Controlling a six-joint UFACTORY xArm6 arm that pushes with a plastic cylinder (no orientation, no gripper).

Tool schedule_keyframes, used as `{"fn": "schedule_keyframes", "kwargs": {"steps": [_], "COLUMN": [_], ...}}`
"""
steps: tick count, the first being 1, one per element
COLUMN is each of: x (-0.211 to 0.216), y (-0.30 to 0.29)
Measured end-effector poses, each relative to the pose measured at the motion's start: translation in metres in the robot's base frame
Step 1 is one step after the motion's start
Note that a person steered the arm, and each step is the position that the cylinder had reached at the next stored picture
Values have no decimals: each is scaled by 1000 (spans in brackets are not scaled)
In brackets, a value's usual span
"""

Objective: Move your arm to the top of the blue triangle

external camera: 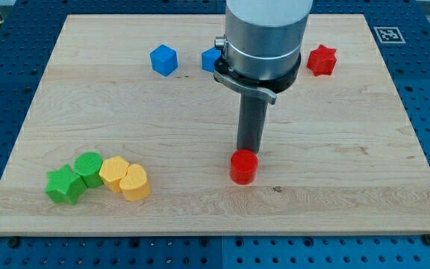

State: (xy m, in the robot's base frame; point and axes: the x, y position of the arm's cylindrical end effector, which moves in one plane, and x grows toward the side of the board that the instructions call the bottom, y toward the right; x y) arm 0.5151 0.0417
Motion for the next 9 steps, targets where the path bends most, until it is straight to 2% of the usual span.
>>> {"fn": "schedule_keyframes", "kwargs": {"steps": [2,3,7,8,9], "x": [42,9,-256,-278,-250], "y": [0,0,7,-27,-57]}}
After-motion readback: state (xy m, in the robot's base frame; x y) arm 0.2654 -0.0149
